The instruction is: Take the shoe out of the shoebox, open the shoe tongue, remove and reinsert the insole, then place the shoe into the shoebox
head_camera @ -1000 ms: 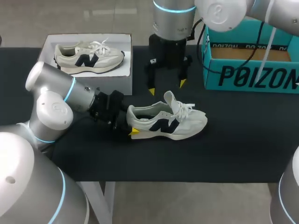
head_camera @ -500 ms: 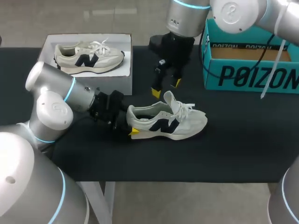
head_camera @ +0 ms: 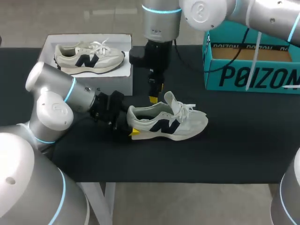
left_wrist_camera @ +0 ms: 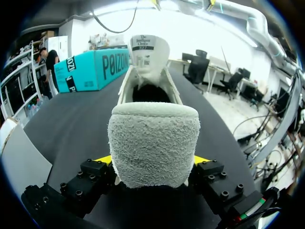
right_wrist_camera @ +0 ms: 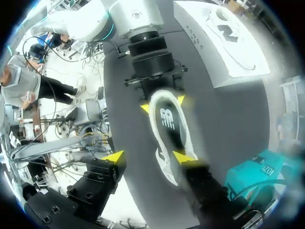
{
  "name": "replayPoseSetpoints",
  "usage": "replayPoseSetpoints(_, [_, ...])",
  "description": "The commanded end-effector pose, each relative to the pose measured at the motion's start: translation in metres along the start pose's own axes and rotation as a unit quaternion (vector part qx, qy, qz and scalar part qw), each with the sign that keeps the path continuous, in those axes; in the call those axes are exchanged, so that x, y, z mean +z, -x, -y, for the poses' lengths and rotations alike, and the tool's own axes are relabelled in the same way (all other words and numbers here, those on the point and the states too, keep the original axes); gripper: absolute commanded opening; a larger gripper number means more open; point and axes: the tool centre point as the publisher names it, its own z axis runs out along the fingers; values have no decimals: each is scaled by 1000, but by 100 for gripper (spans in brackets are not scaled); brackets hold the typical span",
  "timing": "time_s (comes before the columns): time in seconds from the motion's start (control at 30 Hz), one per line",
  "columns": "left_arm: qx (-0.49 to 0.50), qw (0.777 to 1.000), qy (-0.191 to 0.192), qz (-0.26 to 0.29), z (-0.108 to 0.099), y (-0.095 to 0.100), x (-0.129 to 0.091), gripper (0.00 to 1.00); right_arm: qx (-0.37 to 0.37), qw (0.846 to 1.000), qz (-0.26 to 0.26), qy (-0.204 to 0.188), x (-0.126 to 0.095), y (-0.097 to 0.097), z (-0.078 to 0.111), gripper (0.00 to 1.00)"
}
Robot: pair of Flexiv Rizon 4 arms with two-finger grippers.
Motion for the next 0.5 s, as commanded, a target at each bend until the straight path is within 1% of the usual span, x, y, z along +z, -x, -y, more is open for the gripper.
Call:
replayPoseSetpoints(0.03, [0, 1000, 1, 0, -1, 1, 4, 0, -146, 981, 26, -128, 2, 5, -11, 0])
replayPoseSetpoints(0.17, [0, 1000, 1, 0, -1, 1, 4, 0, -136, 985, 39, -94, 7, 10, -11, 0])
replayPoseSetpoints(0.23, [0, 1000, 1, 0, -1, 1, 4, 0, -126, 989, 51, -61, 10, 14, -9, 0])
replayPoseSetpoints(0.3, [0, 1000, 1, 0, -1, 1, 4, 0, -117, 991, 57, -43, 11, 17, -6, 0])
replayPoseSetpoints(0.4, [0, 1000, 1, 0, -1, 1, 4, 0, -106, 992, 66, -28, 13, 20, -3, 0])
replayPoseSetpoints(0.5, [0, 1000, 1, 0, -1, 1, 4, 0, -99, 992, 67, -30, 13, 23, -3, 0])
